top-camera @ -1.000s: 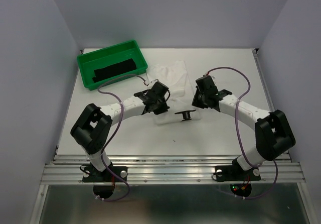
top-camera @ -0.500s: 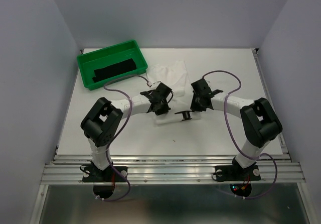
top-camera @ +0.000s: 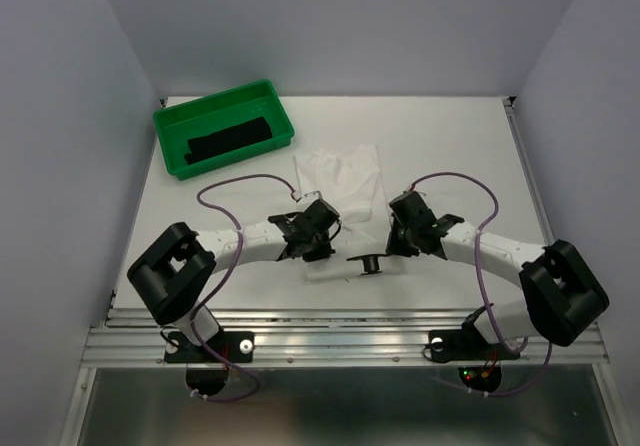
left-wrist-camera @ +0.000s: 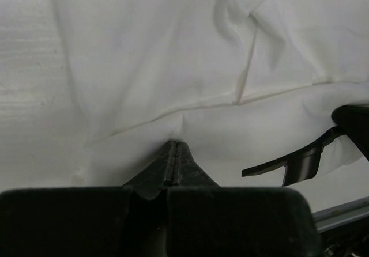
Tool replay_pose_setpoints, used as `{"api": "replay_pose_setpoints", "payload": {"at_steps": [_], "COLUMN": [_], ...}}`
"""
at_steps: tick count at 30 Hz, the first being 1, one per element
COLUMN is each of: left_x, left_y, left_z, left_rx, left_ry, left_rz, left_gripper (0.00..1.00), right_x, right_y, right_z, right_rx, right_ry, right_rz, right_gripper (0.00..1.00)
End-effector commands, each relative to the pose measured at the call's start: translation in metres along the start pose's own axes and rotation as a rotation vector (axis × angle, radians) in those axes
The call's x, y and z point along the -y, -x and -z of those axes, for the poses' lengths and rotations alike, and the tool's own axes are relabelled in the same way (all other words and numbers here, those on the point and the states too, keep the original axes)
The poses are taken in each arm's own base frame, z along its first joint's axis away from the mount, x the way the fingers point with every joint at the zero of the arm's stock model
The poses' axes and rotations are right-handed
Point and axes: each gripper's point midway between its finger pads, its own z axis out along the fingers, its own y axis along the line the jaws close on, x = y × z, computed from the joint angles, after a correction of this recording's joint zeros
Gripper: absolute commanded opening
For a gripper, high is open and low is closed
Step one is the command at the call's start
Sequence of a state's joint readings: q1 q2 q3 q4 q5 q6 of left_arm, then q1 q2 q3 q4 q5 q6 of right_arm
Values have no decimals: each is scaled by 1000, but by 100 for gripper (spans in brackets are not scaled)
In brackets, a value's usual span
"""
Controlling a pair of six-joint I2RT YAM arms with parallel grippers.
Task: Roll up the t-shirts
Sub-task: Roll the T-shirt to the center of the board.
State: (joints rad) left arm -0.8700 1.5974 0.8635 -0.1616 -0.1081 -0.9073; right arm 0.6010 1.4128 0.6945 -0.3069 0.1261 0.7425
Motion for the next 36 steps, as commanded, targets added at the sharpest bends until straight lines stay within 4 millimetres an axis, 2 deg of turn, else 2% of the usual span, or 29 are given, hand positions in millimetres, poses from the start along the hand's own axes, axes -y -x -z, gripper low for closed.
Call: {"api": "replay_pose_setpoints", "payload": {"at_steps": [1, 3, 4, 6, 10, 12, 14, 16, 19, 23, 27, 28, 33, 36], "left_x": [-4, 3, 9, 22, 48, 59, 66, 64, 53, 30, 13, 12, -6, -10], "left_y": [-4, 1, 6, 6, -2, -11, -20, -28, -37, -47, -54, -51, -49, -46], "left_z": [22, 33, 42, 51, 64, 61, 57, 46, 27, 12, 12, 15, 19, 24], "left_rx": [18, 35, 50, 53, 22, -13, -55, -76, -94, -102, -112, -97, -69, -57], "left_ry": [6, -12, -38, -82, -202, -261, -299, -282, -230, -161, -135, -136, -108, -108], "left_rz": [6, 10, 15, 13, 26, 34, 47, 46, 42, 19, -3, -1, -11, -6], "left_gripper": [0, 0, 0, 0, 0, 0, 0, 0, 0, 0, 0, 0, 0, 0], "right_x": [-5, -15, -28, -44, -81, -95, -94, -99, -82, -41, -15, -5, 13, 20], "right_y": [13, 28, 35, 41, 24, 5, -14, -23, -34, -36, -36, -36, -29, -22], "right_z": [29, 44, 54, 65, 70, 62, 47, 40, 23, 3, 4, 3, 11, 16], "right_rx": [55, 99, 110, 122, 82, 43, -18, -39, -57, -24, -10, -10, 11, 37], "right_ry": [18, 53, 93, 148, 242, 275, 272, 301, 230, 63, 2, -20, -37, -44], "right_rz": [-35, -34, -26, -17, 16, 29, 15, 7, -4, 38, 41, 29, 1, -13], "right_gripper": [4, 4, 4, 4, 4, 4, 4, 5, 5, 6, 5, 5, 6, 5]}}
